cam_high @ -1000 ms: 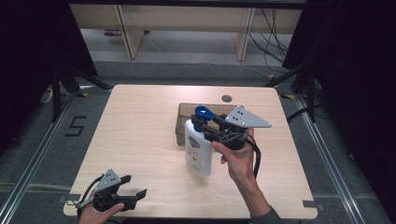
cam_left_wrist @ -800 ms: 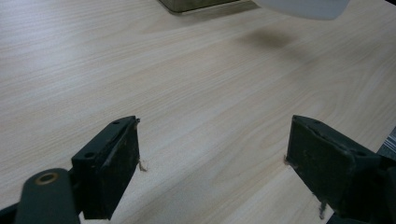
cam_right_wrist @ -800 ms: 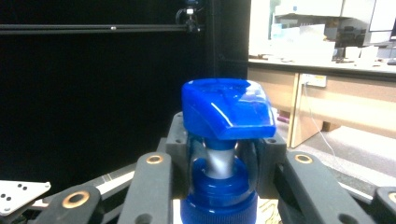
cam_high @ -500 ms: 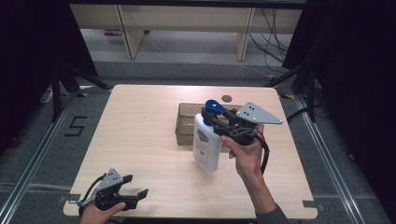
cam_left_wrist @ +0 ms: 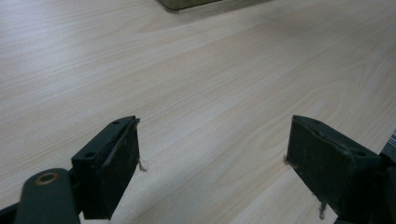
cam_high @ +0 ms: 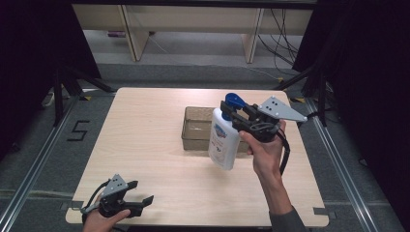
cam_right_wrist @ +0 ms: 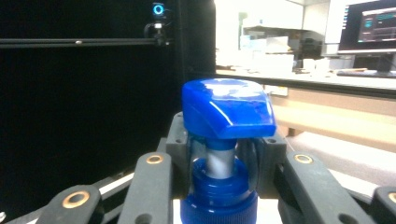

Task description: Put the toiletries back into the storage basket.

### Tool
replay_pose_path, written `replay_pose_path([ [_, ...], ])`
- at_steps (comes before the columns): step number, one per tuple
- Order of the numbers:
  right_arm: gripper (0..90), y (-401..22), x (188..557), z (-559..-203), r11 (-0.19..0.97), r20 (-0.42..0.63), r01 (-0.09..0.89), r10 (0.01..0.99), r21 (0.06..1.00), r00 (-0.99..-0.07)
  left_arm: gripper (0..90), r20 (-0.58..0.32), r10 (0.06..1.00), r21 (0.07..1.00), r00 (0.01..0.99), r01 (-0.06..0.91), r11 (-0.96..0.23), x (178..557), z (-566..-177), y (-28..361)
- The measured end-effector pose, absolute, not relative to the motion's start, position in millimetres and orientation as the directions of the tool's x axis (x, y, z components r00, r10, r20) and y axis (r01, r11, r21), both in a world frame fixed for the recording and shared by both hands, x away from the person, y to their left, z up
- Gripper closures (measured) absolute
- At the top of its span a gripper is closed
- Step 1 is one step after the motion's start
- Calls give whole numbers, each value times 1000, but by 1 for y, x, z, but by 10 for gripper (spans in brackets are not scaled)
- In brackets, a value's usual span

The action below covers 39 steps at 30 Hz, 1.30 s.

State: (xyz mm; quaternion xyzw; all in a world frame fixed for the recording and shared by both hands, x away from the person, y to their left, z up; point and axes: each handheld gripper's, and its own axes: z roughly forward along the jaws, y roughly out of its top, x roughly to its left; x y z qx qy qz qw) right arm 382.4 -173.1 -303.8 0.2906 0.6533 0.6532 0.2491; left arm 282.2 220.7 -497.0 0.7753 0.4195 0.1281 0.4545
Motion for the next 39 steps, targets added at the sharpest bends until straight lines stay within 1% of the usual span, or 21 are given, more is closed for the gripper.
replay_pose_path([
  [1, 663, -176, 385, -302, -21, 50, 49, 713, 999, -700, 166, -194, 765, 813, 615, 537, -225, 283, -499, 221],
  [3, 663, -176, 385, -301, -25, 58, 57, 712, 998, -700, 166, -193, 766, 814, 614, 535, -224, 283, -498, 221],
  [8, 663, -181, 390, -297, -26, 40, 31, 725, 999, -688, 166, -187, 768, 816, 612, 532, -225, 282, -497, 223],
  [9, 663, -182, 390, -296, -41, 65, 51, 720, 998, -691, 166, -188, 768, 817, 612, 532, -223, 283, -498, 223],
  [11, 663, -186, 392, -295, -29, 51, 44, 727, 999, -685, 166, -188, 775, 814, 603, 537, -221, 282, -497, 222],
  [12, 663, -188, 393, -294, -38, 67, 57, 727, 998, -683, 166, -186, 774, 815, 605, 536, -223, 282, -497, 222],
  [15, 663, -191, 396, -293, -29, 66, 65, 736, 997, -673, 166, -190, 769, 817, 611, 532, -221, 283, -498, 222],
  [20, 663, -194, 402, -288, -18, 59, 69, 750, 997, -659, 166, -181, 772, 813, 609, 535, -231, 283, -497, 222],
  [21, 663, -196, 404, -286, -2, 39, 56, 754, 998, -655, 166, -181, 772, 812, 609, 535, -232, 283, -497, 222],
  [27, 663, -198, 409, -276, -4, 35, 49, 765, 999, -643, 166, -191, 767, 814, 613, 536, -225, 284, -498, 222],
  [32, 663, -200, 416, -271, -25, 60, 64, 770, 998, -635, 166, -183, 771, 813, 611, 535, -230, 283, -497, 222],
  [34, 663, -201, 418, -272, -13, 45, 56, 771, 998, -635, 166, -182, 771, 811, 611, 536, -234, 283, -497, 222],
  [39, 663, -203, 427, -273, -14, 55, 72, 784, 997, -618, 166, -193, 766, 813, 613, 537, -224, 283, -498, 221],
])
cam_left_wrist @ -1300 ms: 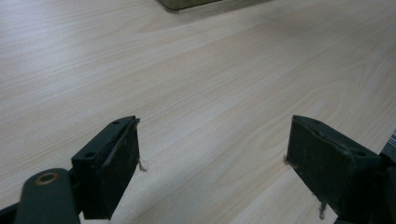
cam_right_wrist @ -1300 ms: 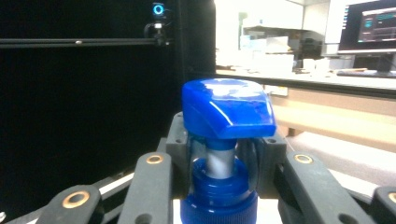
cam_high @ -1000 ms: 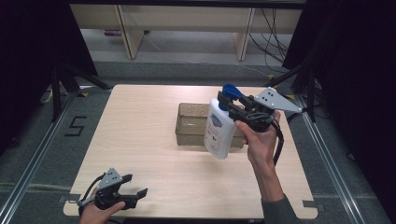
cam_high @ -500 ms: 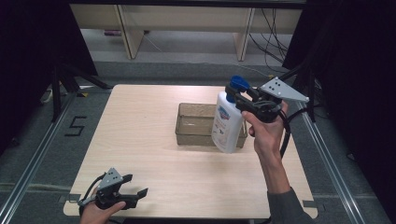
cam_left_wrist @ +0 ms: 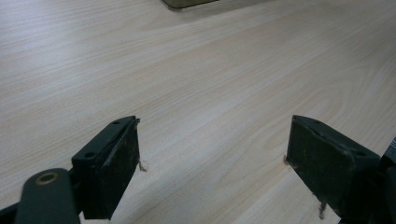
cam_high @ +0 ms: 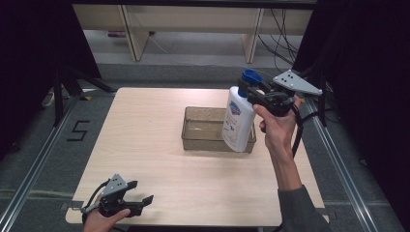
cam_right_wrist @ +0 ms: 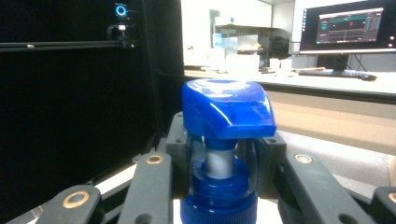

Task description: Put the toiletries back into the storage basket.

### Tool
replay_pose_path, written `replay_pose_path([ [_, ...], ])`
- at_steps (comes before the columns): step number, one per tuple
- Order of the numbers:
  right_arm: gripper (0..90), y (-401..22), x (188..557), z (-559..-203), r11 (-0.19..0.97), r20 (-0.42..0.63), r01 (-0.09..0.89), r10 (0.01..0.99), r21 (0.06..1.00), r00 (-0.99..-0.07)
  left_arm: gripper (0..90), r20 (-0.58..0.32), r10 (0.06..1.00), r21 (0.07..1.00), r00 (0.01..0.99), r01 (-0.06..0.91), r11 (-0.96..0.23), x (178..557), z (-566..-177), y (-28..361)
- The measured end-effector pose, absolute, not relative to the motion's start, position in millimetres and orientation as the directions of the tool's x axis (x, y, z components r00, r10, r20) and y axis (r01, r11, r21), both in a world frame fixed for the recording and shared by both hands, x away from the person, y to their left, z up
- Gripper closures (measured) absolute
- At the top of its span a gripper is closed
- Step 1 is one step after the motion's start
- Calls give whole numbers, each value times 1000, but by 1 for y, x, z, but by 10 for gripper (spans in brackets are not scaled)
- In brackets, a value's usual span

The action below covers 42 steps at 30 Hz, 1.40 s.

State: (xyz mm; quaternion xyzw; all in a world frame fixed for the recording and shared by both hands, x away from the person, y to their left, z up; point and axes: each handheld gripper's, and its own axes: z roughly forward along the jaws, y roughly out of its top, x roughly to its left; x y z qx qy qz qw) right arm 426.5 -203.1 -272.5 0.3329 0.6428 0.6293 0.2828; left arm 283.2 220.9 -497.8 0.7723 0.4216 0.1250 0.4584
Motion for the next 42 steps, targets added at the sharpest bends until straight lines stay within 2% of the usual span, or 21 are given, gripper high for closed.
replay_pose_path([
  [23, 663, -217, 476, -280, -20, 69, 99, 848, 995, -526, 166, -184, 763, 804, 619, 542, -246, 283, -497, 220],
  [42, 663, -217, 495, -296, -20, 89, 142, 862, 990, -499, 166, -191, 755, 805, 627, 540, -245, 284, -498, 220],
])
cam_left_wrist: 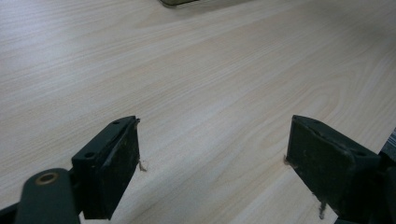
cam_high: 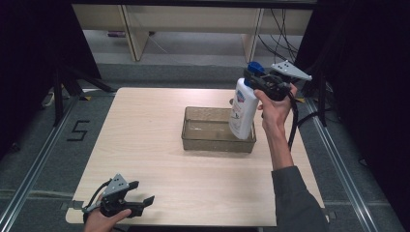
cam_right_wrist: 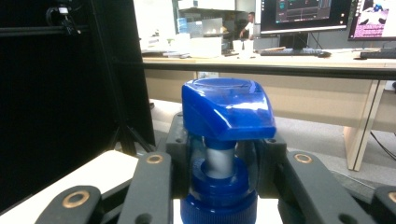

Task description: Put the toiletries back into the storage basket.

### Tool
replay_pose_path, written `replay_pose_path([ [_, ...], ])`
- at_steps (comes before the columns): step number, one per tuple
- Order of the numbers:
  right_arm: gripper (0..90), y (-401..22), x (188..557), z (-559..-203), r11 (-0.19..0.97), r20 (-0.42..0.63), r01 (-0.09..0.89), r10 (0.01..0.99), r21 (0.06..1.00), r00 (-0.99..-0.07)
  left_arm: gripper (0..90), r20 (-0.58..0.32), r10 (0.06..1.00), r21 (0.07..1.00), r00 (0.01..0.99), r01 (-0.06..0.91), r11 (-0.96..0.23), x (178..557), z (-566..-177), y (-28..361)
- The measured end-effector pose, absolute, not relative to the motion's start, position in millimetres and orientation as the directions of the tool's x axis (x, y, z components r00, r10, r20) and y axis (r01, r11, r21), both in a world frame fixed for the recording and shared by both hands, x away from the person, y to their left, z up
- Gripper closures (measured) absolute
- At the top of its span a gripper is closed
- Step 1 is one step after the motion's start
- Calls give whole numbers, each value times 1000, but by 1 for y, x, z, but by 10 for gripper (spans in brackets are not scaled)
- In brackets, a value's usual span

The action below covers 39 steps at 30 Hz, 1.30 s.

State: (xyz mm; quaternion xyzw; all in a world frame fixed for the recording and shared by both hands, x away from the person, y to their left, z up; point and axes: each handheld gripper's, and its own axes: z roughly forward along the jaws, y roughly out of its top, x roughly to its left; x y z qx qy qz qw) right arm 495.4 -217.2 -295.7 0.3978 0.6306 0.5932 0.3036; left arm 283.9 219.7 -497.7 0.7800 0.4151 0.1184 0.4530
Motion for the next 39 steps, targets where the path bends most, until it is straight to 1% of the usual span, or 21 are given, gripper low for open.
replay_pose_path([
  [2, 663, -218, 497, -298, -10, 76, 135, 868, 991, -491, 166, -191, 756, 806, 626, 540, -243, 284, -498, 220],
  [9, 663, -221, 501, -307, -16, 91, 159, 873, 987, -480, 166, -191, 756, 806, 627, 539, -243, 284, -498, 220],
  [19, 662, -224, 501, -317, -36, 117, 172, 866, 984, -487, 166, -193, 758, 809, 623, 539, -236, 285, -498, 220],
  [29, 662, -226, 502, -328, -24, 109, 181, 871, 983, -478, 166, -195, 756, 809, 624, 538, -236, 284, -497, 220],
  [31, 662, -227, 502, -332, -34, 126, 197, 872, 980, -474, 166, -194, 757, 809, 624, 538, -237, 284, -497, 220],
  [39, 661, -231, 503, -340, -31, 126, 203, 870, 979, -477, 166, -195, 756, 810, 625, 538, -235, 285, -497, 219],
])
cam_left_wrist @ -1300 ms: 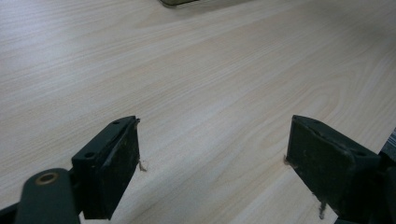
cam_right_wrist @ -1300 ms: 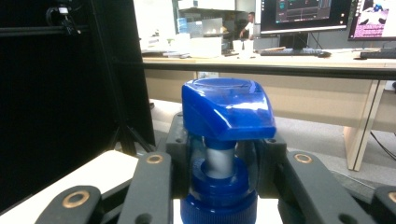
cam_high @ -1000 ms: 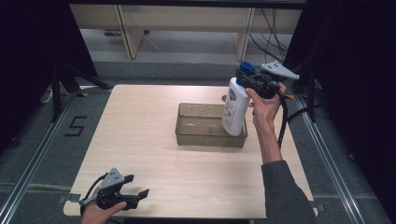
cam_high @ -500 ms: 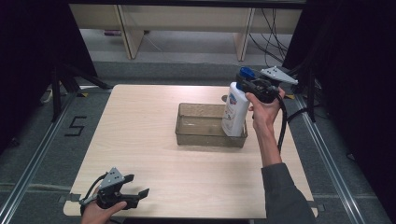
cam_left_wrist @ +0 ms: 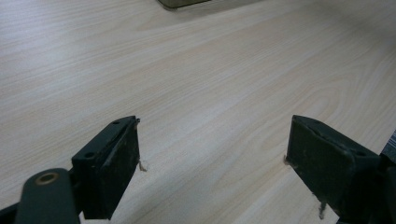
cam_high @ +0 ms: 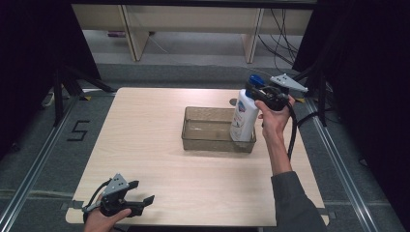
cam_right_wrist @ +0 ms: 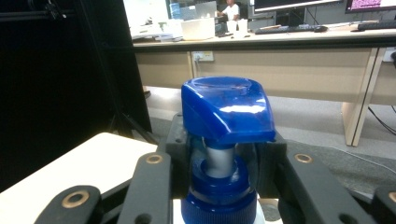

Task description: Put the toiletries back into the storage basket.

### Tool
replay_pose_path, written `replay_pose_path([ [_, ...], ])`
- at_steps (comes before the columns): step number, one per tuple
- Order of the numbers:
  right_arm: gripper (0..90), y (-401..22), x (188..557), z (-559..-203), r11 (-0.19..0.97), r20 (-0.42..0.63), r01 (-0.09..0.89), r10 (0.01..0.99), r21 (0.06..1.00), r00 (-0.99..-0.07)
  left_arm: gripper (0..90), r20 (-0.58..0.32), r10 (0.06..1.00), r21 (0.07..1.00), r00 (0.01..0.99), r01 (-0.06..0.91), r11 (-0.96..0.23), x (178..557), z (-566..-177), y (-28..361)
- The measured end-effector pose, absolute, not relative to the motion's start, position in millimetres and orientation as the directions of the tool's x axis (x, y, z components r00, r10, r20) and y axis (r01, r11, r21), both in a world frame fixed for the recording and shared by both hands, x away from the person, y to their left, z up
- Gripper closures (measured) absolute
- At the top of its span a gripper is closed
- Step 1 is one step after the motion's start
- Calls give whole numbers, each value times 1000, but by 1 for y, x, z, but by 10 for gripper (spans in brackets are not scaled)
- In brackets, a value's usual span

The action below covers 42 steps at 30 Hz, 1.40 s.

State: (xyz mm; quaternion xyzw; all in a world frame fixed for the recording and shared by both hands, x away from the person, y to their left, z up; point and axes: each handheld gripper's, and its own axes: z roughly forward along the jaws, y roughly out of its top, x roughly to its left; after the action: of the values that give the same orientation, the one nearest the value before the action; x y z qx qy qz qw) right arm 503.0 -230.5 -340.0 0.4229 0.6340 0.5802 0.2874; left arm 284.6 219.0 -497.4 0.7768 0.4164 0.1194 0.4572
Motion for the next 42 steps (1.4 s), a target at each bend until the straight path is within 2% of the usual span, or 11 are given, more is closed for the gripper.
replay_pose_path([
  [12, 660, -234, 498, -348, -26, 132, 230, 879, 973, -459, 167, -186, 756, 806, 627, 537, -247, 285, -497, 219],
  [33, 651, -232, 481, -355, 8, 72, 163, 875, 987, -478, 167, -184, 756, 813, 628, 530, -243, 285, -498, 218],
  [35, 603, -230, 479, -354, 16, 69, 169, 875, 985, -479, 167, -184, 756, 813, 628, 530, -242, 285, -498, 218],
  [37, 578, -229, 478, -354, -29, 123, 192, 858, 981, -499, 167, -183, 756, 813, 628, 530, -243, 285, -498, 218],
  [40, 591, -222, 476, -354, 11, 79, 174, 862, 985, -501, 166, -186, 756, 814, 627, 530, -239, 284, -497, 218],
  [42, 568, -221, 475, -354, 7, 82, 174, 864, 985, -497, 167, -183, 753, 819, 632, 522, -239, 285, -498, 218],
])
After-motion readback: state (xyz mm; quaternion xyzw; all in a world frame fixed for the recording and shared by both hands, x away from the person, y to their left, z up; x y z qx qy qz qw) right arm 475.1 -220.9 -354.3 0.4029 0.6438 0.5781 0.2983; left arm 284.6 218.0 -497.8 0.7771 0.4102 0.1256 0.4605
